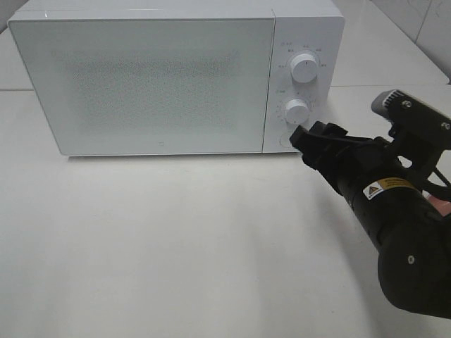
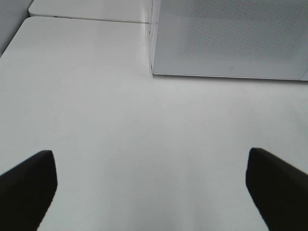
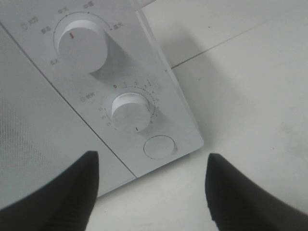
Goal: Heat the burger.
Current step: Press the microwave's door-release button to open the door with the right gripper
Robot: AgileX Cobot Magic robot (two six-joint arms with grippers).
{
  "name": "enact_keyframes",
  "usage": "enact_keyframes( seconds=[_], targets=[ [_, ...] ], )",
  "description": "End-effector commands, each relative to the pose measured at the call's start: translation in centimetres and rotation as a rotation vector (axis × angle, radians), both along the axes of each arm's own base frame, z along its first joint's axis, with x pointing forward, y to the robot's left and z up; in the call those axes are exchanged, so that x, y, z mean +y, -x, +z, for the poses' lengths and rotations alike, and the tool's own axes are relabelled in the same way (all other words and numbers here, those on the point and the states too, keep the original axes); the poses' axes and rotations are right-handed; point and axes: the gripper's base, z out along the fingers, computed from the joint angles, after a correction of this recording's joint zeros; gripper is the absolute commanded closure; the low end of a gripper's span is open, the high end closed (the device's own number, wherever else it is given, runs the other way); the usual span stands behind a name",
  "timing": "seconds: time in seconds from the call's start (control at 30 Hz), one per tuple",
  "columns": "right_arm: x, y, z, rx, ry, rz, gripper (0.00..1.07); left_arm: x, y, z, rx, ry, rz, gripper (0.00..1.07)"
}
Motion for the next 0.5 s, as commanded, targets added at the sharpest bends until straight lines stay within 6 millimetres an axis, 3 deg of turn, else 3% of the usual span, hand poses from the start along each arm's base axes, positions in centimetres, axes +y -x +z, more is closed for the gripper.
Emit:
enact_keyframes(
  seconds=[0.03, 0.07, 0.13, 0.17, 0.3, 0.5],
  targets=[
    [0.1, -0.2, 0.6, -0.062, -0.296, -0.081, 0.60, -0.1, 0.2, 0.0, -0.026, 0.009, -0.001, 0.07],
    [0.1, -0.2, 0.6, -0.062, -0.296, -0.081, 0.60, -0.1, 0.2, 0.0, -0.026, 0.009, -0.001, 0.07],
    [0.2, -0.1, 0.3, -0.037, -0.464, -0.118, 0.71, -0.1, 0.2, 0.0, -0.026, 0.009, -0.001, 0.07],
    [0.2, -0.1, 0.3, -0.037, -0.464, -0.118, 0.71, -0.1, 0.2, 0.0, -0.026, 0.009, -0.001, 0.07],
    [0.3, 0.0, -0.2, 0.020, -0.649, -0.170, 0.90, -0.1, 0.2, 0.0, -0.026, 0.009, -0.001, 0.07],
    [0.5, 0.2, -0.7, 0.085, -0.822, -0.233, 1.04, -0.1, 0.2, 0.0, -0.026, 0.009, -0.001, 0.07]
  ],
)
